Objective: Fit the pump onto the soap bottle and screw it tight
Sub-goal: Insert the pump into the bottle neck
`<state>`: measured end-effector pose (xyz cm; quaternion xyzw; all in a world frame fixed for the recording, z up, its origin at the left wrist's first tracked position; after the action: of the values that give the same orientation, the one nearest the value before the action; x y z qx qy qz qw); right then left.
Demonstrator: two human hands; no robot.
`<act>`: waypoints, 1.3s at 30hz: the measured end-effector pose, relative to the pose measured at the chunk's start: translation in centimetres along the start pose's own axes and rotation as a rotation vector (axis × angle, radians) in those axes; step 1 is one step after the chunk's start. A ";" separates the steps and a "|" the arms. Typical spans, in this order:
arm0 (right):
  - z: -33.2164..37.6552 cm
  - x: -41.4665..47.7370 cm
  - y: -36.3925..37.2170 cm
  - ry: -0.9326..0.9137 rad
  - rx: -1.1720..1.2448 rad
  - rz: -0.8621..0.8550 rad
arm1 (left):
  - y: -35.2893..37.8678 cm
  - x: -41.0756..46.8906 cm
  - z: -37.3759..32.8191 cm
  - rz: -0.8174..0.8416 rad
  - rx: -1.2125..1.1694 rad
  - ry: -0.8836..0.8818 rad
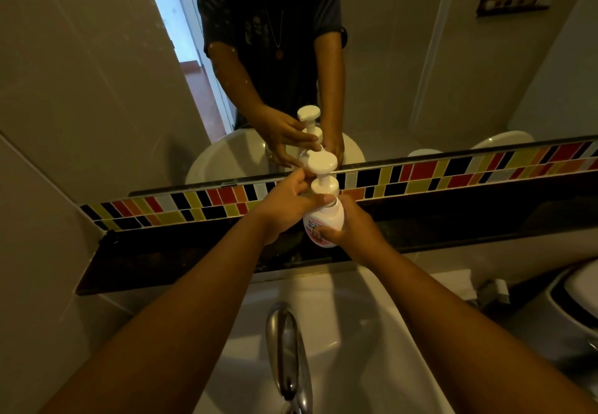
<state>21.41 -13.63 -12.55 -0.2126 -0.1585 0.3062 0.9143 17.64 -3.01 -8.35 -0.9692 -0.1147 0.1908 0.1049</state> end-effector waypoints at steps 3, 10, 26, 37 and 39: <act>0.1 0.2 0.2 0.028 0.063 -0.006 | 0.4 0.2 0.1 0.010 0.121 0.006; -0.1 0.2 0.4 0.023 0.054 -0.003 | 0.7 1.0 1.3 0.017 0.184 -0.017; 1.9 1.4 2.1 -0.026 0.054 0.453 | -2.6 0.0 5.0 -0.008 0.248 -0.094; 5.1 2.8 1.2 -0.131 -0.001 0.393 | -4.1 -1.0 5.6 -0.077 0.261 -0.066; 4.8 2.5 1.4 -0.124 0.005 0.311 | -3.8 -1.1 5.8 -0.078 0.213 -0.058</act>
<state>20.63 -9.66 -8.66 -0.2129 -0.1791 0.4569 0.8449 13.68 1.24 -12.27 -0.9415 -0.1344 0.2257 0.2113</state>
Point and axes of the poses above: each hand's wrist, its own x-axis towards the middle knuckle, its own y-axis out of the palm, z = x × y, the point moved 9 cm from there along x, towards the middle knuckle, and after that the axes turned 13 degrees about -y, right-handed, at the moved point
